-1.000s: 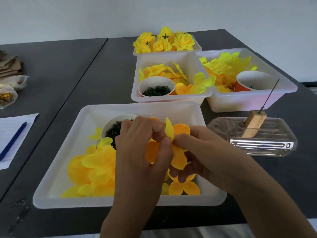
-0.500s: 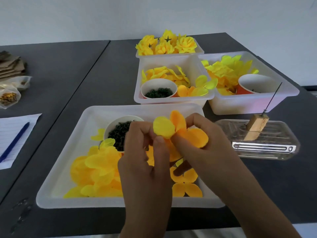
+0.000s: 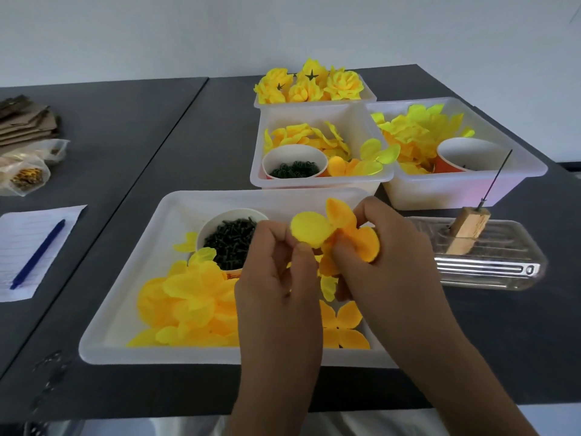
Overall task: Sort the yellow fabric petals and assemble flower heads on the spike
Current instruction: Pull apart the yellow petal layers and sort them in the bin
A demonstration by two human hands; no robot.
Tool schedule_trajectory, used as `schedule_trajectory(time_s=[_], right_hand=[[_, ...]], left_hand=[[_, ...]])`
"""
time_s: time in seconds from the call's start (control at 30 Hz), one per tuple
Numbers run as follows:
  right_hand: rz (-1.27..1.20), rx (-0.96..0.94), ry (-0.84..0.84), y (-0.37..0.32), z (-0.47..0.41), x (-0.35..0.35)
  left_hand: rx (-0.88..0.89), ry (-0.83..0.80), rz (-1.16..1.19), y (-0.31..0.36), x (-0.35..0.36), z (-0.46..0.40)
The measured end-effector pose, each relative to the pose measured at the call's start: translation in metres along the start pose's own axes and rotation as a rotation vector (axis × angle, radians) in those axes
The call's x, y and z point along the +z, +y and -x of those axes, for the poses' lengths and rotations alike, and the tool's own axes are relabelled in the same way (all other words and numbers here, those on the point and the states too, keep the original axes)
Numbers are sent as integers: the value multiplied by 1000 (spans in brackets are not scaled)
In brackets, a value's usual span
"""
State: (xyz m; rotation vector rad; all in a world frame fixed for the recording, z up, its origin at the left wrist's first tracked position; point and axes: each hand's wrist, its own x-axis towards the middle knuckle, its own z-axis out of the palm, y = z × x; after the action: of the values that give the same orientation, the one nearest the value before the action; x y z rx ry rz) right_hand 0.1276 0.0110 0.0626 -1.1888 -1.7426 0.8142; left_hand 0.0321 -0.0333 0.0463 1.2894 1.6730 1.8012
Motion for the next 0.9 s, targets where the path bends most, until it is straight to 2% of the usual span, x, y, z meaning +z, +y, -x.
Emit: schedule_trajectory(time_s=[0.1,0.27,0.6,0.9], right_hand=[[150,-102,21,-1,4,3],[224,-142,-5,1,7,3],[270,-180,-113,7,4,1],[299,-100,63,10,-8,-8]], left_hand=[[-21,-58,31,6,0,1],[-75,-183,-12,8,-5,-1],[-31,-126,-277,9,-12,-13],[62,-4,-364,11,-4,-8]])
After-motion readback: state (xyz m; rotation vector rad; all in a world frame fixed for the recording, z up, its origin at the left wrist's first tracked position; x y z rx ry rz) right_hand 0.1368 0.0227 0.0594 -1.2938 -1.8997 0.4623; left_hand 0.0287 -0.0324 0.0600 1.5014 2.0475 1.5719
